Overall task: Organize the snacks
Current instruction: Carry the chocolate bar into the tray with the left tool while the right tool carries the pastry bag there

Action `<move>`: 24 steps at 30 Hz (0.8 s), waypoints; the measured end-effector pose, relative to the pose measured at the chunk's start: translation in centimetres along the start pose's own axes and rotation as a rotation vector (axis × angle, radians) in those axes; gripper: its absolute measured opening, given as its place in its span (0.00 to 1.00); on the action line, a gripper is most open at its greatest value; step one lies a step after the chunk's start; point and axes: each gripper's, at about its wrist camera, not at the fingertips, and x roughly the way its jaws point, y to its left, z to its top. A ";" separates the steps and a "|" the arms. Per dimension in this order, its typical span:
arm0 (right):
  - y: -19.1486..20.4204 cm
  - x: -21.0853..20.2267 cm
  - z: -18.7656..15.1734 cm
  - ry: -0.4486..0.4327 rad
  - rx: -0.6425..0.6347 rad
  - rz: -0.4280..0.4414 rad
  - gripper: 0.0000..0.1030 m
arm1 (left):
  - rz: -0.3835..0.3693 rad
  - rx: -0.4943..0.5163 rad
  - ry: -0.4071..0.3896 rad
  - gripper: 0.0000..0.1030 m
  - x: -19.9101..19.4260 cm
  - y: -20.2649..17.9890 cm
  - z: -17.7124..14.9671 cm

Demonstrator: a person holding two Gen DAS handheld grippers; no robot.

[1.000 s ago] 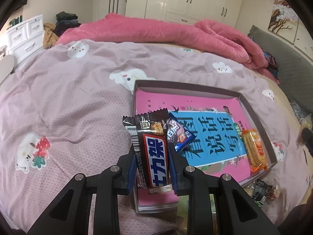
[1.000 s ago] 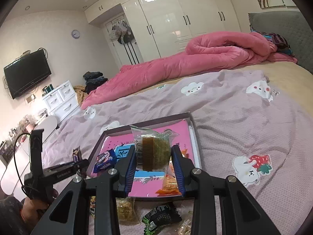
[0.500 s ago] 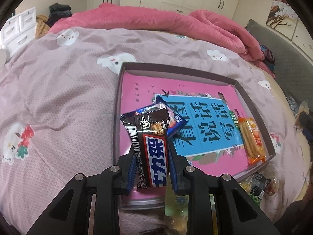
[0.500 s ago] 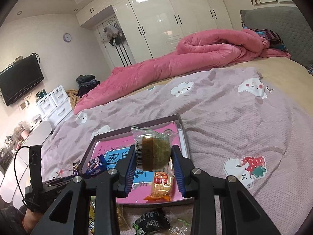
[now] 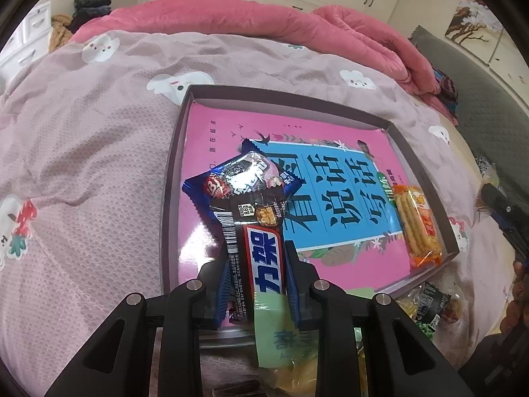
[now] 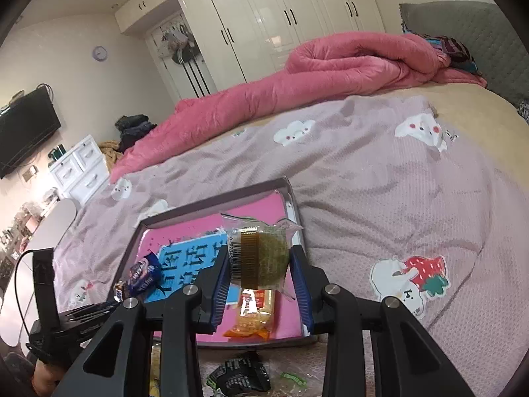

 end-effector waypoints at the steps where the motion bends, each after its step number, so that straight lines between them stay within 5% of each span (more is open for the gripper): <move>1: -0.1 0.2 0.0 0.006 0.004 0.000 0.35 | -0.005 -0.002 0.003 0.28 0.0 0.0 0.0; 24: -0.9 3.8 -1.3 0.163 0.056 0.022 0.35 | -0.020 -0.007 0.019 0.28 0.5 0.0 0.1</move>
